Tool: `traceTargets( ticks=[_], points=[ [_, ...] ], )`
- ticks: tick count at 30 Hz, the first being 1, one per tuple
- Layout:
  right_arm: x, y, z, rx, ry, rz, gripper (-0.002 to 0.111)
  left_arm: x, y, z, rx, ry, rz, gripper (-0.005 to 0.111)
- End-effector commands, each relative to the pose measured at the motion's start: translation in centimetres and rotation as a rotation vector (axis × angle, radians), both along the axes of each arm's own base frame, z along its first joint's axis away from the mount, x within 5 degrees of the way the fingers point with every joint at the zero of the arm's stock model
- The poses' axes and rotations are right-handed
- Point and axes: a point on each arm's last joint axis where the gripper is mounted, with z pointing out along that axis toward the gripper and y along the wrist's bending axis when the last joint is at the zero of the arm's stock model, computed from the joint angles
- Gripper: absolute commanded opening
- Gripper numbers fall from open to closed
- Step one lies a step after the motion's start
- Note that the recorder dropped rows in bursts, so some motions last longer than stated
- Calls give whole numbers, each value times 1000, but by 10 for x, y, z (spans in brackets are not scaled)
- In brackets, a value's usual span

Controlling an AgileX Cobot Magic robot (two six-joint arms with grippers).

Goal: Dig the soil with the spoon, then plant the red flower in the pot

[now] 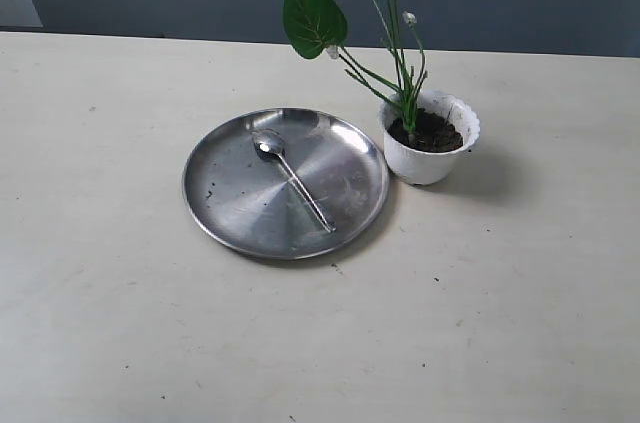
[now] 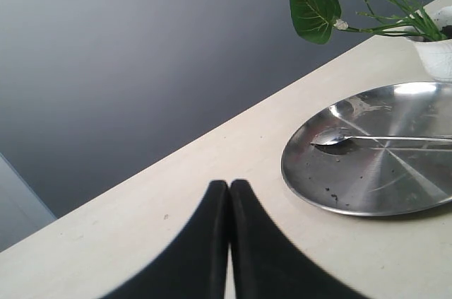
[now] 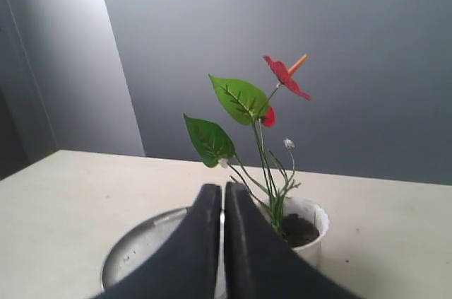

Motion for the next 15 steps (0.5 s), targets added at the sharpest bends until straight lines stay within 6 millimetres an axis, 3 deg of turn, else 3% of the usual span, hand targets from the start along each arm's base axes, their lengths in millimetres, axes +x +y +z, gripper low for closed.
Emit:
traceTargets(
  ticks=[1, 15],
  points=[
    [1, -3, -9, -92, 51, -37, 3, -1, -1, 2, -19, -12, -12, 1],
    [21, -12, -44, -188, 88, -466, 3, -1, -1, 2, -19, -12, -12, 1]
  ],
)
